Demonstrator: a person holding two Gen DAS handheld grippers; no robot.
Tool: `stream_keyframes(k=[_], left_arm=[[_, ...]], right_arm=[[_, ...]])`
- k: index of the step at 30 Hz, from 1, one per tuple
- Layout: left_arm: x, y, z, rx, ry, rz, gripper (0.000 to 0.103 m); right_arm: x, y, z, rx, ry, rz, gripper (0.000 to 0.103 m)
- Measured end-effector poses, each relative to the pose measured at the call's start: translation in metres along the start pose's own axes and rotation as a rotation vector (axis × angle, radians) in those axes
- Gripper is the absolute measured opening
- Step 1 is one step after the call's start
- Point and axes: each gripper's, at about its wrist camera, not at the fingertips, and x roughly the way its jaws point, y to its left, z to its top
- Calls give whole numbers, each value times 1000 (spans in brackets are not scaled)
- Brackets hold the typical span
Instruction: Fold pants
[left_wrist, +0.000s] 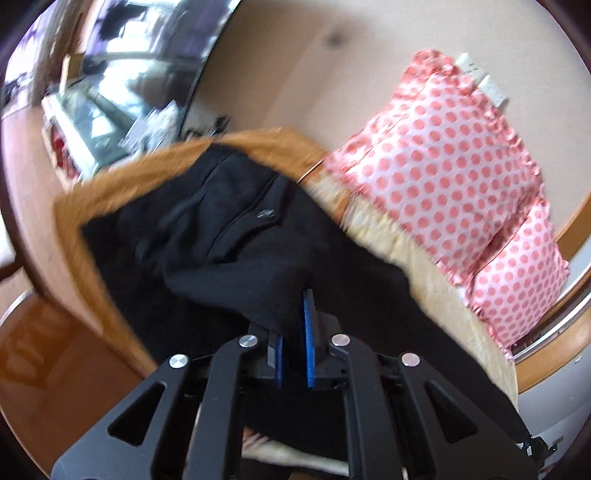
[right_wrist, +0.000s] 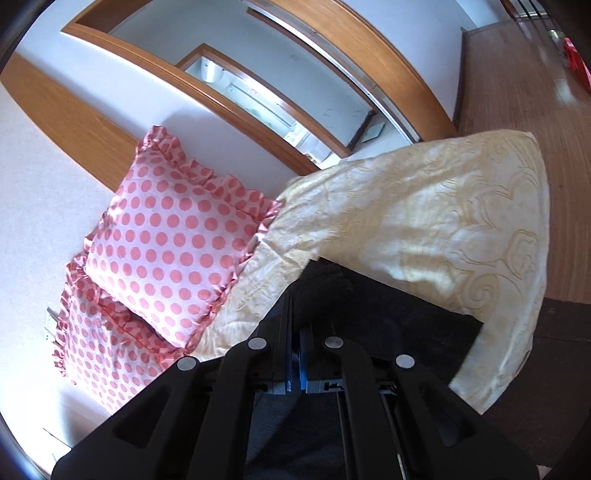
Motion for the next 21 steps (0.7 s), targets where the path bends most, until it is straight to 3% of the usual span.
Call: stream_keyframes(k=[3,6,8,9,14,21], left_arm=[[9,21,-24,-23,3,16,10],[-1,29,-26,-56,-56,14,32],[-11,38,-21,-121,-115,14,64],[-16,43,-16,-154,-148,26,67],[-14,61,6,-192,-142,70,66],[-2,89,29,-298,-94,38,49]], right_arm=[[3,-8,-4,23,13,-22,3],[3,-11,-6,33,20,-28,3],[1,-12,-5,31,18,-23,3],[0,-12,-5,31,17,-21,3],[-1,-10,-4,24,15,-20,3],[-3,-12,-5,29,17,-21,3]])
